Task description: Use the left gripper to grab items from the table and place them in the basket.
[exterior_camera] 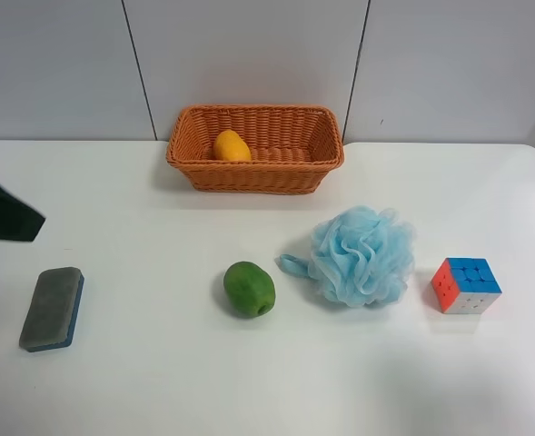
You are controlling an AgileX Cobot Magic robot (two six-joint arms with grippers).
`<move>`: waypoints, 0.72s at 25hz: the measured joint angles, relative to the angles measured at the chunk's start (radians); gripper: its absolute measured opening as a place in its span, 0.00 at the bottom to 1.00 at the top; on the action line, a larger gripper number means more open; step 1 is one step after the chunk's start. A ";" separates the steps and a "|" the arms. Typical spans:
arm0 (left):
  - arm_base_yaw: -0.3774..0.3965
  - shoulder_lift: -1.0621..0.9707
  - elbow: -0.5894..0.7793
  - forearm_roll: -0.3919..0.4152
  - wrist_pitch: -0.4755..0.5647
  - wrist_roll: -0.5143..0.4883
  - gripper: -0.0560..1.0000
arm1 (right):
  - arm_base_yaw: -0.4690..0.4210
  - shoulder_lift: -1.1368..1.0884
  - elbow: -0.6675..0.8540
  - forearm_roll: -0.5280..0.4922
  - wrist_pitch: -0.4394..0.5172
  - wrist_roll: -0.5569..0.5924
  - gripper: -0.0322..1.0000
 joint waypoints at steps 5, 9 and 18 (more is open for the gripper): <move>0.000 -0.198 0.129 -0.029 0.086 0.000 0.99 | 0.000 0.000 0.000 0.000 0.000 0.000 0.99; 0.000 -0.326 0.175 -0.031 0.137 0.000 0.99 | 0.000 0.000 0.000 0.000 0.000 0.000 0.99; 0.152 -0.610 0.277 0.028 0.066 0.001 0.99 | 0.000 0.000 0.000 0.000 0.000 0.000 0.99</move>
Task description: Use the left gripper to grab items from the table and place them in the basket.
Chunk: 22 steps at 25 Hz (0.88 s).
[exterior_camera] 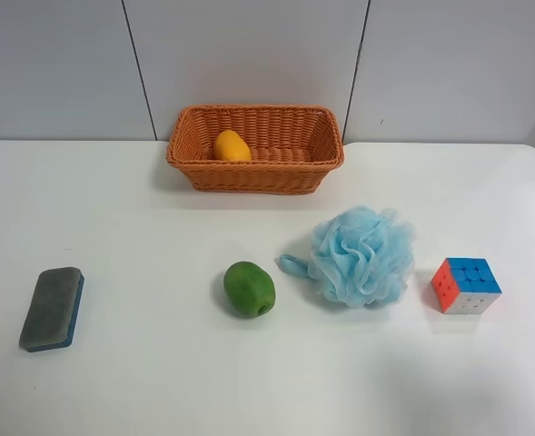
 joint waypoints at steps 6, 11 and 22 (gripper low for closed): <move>0.144 -0.140 0.078 0.015 -0.019 -0.005 0.99 | 0.000 0.000 0.000 0.000 0.000 0.000 0.99; 0.184 -0.233 0.078 0.037 -0.021 -0.008 0.99 | 0.000 0.000 0.000 0.000 0.000 0.000 0.99; 0.185 -0.314 0.085 0.099 -0.022 -0.010 0.99 | 0.000 0.000 0.000 0.000 0.000 0.000 0.99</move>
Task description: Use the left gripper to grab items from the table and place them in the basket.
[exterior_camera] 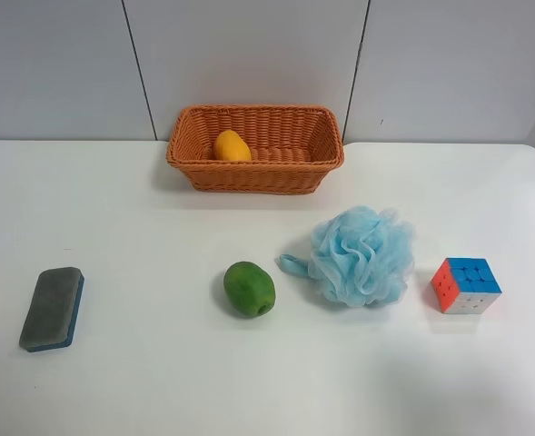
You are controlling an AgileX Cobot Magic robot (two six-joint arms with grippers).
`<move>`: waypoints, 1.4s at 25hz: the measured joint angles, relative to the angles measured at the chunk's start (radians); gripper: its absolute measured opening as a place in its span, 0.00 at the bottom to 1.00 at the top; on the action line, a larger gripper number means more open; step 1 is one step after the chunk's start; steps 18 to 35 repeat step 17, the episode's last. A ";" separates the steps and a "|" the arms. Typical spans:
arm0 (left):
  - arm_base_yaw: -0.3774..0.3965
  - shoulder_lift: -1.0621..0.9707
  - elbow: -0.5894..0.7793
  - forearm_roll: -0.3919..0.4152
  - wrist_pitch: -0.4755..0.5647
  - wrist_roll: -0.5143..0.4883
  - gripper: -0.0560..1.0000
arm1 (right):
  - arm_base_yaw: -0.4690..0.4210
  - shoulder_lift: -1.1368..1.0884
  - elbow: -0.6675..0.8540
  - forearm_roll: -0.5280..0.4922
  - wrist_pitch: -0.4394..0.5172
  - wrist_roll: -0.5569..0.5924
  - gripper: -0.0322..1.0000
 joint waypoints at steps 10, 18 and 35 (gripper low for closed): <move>0.000 0.000 0.000 0.000 0.000 0.000 0.99 | 0.003 0.000 0.000 0.000 0.000 0.000 0.99; 0.000 0.000 0.000 0.000 0.000 0.000 0.99 | 0.006 0.000 0.000 0.000 0.000 0.000 0.99; 0.000 0.000 0.000 0.000 0.000 0.000 0.99 | 0.006 0.000 0.000 0.000 0.000 0.000 0.99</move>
